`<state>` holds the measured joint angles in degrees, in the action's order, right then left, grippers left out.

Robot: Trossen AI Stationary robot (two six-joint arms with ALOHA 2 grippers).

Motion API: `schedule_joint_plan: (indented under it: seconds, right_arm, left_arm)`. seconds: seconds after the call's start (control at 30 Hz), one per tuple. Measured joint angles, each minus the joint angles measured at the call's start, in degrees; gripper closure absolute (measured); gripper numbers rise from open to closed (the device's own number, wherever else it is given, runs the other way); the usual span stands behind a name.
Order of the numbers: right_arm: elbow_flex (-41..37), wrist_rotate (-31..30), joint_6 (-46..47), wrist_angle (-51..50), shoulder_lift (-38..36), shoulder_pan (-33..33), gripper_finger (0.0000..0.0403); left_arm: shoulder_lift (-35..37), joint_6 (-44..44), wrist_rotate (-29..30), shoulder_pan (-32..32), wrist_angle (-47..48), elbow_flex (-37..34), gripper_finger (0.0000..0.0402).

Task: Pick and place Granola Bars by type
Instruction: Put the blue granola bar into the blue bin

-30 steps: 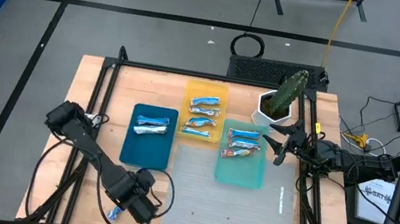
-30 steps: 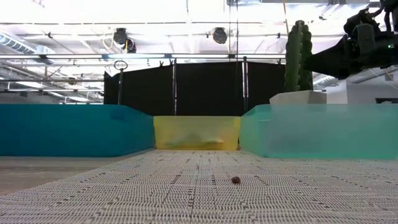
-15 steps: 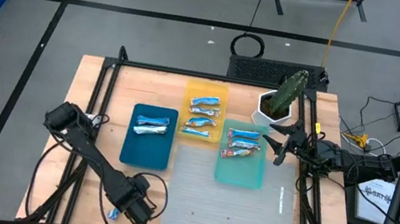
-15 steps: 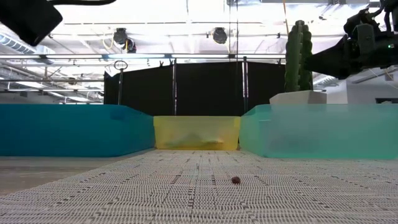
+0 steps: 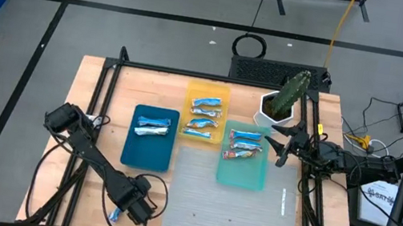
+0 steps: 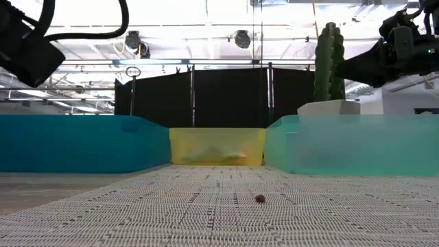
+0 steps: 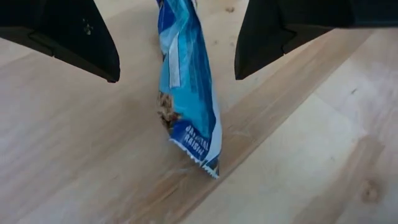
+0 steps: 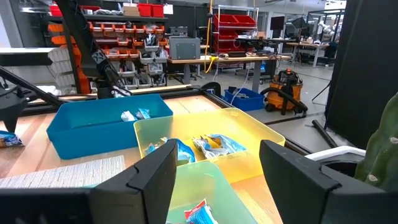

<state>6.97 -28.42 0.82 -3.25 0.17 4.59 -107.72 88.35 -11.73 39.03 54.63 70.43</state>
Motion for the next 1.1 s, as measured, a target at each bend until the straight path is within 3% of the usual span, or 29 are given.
schedule_joint_plan:
  seconds: [0.33,0.83,1.1]
  right_arm:
    - [0.0,0.0,0.0,0.0,0.0,0.0,0.0181]
    - [0.0,0.0,0.0,0.0,0.0,0.0,0.0181]
    - [0.0,0.0,0.0,0.0,0.0,0.0,0.0181]
  left_arm:
    - [0.0,0.8,1.7,0.0,-2.7,-2.2,0.0123]
    - [0.1,0.5,2.1,-0.4,-2.6,-2.2,0.0311]
    - [0.3,0.7,5.1,-0.8,-1.4,-1.2,0.0373]
